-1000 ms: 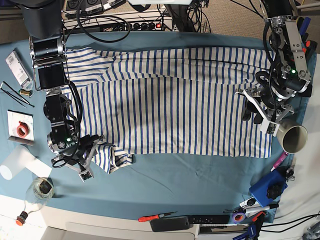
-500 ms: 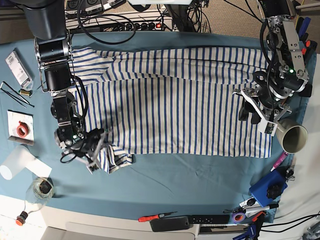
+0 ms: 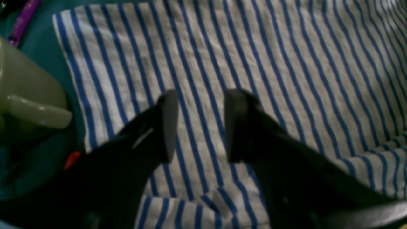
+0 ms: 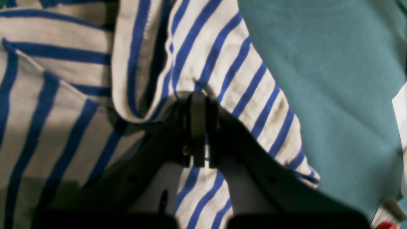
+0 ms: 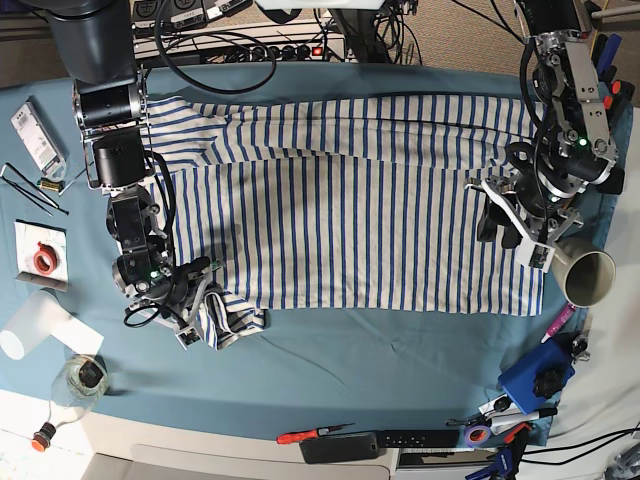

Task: Fold the T-shirt properly
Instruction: 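Lower both grippers to the shirt's side edges near the hem, then grasp the shirt's side edges with both grippers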

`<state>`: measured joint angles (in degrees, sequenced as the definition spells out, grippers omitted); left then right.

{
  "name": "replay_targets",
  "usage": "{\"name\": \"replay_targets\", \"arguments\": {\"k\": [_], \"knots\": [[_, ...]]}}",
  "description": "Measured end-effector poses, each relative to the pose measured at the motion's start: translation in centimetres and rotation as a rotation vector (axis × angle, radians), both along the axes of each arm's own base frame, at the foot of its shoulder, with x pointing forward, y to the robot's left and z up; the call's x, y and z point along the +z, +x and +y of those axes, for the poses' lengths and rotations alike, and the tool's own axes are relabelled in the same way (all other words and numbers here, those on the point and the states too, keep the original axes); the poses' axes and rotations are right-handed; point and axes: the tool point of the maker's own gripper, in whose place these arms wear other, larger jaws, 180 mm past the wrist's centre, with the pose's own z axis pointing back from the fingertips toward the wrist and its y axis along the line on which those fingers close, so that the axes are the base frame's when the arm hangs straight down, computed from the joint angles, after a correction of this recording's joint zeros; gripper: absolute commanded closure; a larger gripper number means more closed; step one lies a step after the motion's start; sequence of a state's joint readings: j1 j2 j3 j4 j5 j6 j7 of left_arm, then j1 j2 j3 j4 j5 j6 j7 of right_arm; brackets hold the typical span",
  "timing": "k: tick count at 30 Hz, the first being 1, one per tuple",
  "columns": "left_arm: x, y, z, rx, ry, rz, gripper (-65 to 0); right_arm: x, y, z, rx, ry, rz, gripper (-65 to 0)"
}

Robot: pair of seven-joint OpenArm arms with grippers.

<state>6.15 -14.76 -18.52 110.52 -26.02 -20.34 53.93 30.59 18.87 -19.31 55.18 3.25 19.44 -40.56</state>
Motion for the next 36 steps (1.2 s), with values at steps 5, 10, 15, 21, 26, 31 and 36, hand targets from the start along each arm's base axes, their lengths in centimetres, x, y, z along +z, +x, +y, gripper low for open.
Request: {"name": "replay_targets", "arguments": {"k": [5, 10, 15, 21, 26, 31, 36], "knots": [[0.0, 0.0, 0.0, 0.0, 0.0, 0.0, -25.0, 0.7, 0.5, -2.5, -0.108, -0.079, -0.046, 0.0], [0.0, 0.0, 0.0, 0.0, 0.0, 0.0, -24.9, 1.7, 1.2, -2.6, -0.113, -0.089, -0.068, 0.0], [0.3, 0.2, 0.0, 0.002, -0.005, -0.019, -24.9, 1.9, 1.1, -2.6, -0.119, -0.096, -0.056, 0.0], [2.2, 2.3, 0.9, 0.032, 0.047, -0.101, -24.9, 3.0, 1.1, -1.6, -0.126, -0.053, -0.056, 0.0], [3.2, 5.7, 3.0, 0.111, 0.088, -0.152, -24.9, 4.0, 1.2, -0.4, -0.118, -0.016, -0.063, 0.0], [0.9, 8.1, 4.4, 0.147, 0.082, -0.091, -24.9, 4.1, 1.1, -0.5, -0.122, -0.022, -0.051, 0.0], [2.4, 10.8, 4.4, 0.15, 0.064, -0.122, -24.9, 3.6, 0.7, -0.6, -0.125, -0.025, -0.039, 0.0]]}}
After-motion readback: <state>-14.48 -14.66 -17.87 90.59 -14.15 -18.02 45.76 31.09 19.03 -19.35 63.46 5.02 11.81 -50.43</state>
